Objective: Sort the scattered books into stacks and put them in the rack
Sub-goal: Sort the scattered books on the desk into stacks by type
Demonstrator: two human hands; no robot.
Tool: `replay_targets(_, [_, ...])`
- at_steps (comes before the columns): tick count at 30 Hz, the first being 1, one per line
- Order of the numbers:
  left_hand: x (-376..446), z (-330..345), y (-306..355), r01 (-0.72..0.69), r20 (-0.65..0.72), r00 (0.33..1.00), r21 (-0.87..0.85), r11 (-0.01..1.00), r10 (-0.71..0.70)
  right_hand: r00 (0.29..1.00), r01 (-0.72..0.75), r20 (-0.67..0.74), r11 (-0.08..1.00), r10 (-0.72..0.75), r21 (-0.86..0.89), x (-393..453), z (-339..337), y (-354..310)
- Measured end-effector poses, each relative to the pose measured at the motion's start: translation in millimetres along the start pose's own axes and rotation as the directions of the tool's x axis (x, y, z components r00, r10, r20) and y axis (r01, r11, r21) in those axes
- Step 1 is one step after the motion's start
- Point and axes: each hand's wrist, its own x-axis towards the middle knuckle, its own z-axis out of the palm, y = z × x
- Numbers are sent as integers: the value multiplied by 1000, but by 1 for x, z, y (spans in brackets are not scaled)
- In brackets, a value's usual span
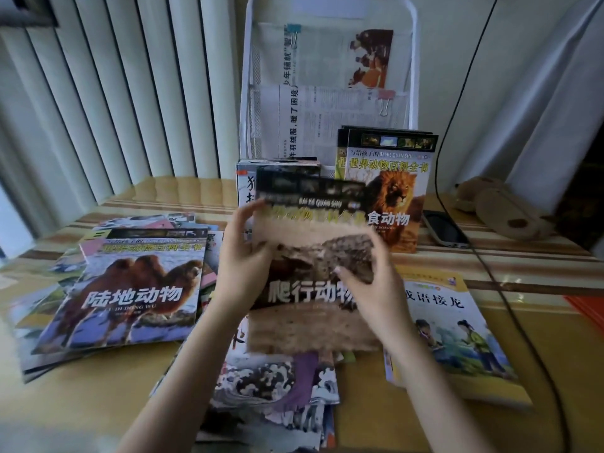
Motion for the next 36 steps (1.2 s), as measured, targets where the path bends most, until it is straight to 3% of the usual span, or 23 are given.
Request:
replay_targets(4, [52, 50, 30, -338, 58, 941, 92, 937, 334, 959, 163, -245, 985, -146, 53, 59, -26, 3])
replay_targets(8, [99, 117, 18, -473, 174, 880, 252, 844, 441, 875, 209, -444, 978, -195, -18, 124, -53, 25])
replay_targets(9, [109, 132, 2, -480, 215, 877, 332, 812, 430, 872, 165, -460, 985, -169, -49, 135, -54, 39])
replay_targets(11, [113, 155, -38, -406, 308, 909, 513, 756, 279, 894, -5, -441, 985, -74, -175, 150, -47, 75])
replay_targets(14, [96, 169, -83, -255, 375, 927, 630, 734, -1, 965, -180, -242, 928, 102, -327, 156, -27, 128])
replay_targets(17, [86, 173, -89, -182, 359, 932, 582, 792, -50, 969, -174, -229, 914, 92, -366, 162, -22, 145])
replay_targets(22, [88, 177, -91, -197, 328, 945, 535, 822, 13, 963, -171, -263, 888, 59, -427, 159, -24, 148])
replay_targets(28, [81, 167, -73, -172, 306, 952, 489, 855, 16, 980, -125, -194, 862, 31, -492, 150, -27, 131])
replay_targets(33, [61, 119, -37, -182, 348, 937, 509, 842, -8, 887, -6, -401, 864, -228, -504, 138, -29, 103])
replay_targets(35, [55, 83, -32, -165, 319, 947, 571, 804, -32, 892, 85, -351, 869, -284, -487, 124, -26, 78])
replay_targets(36, [52, 64, -31, -137, 278, 959, 614, 777, -51, 919, 128, -258, 844, -298, -521, 115, -22, 65])
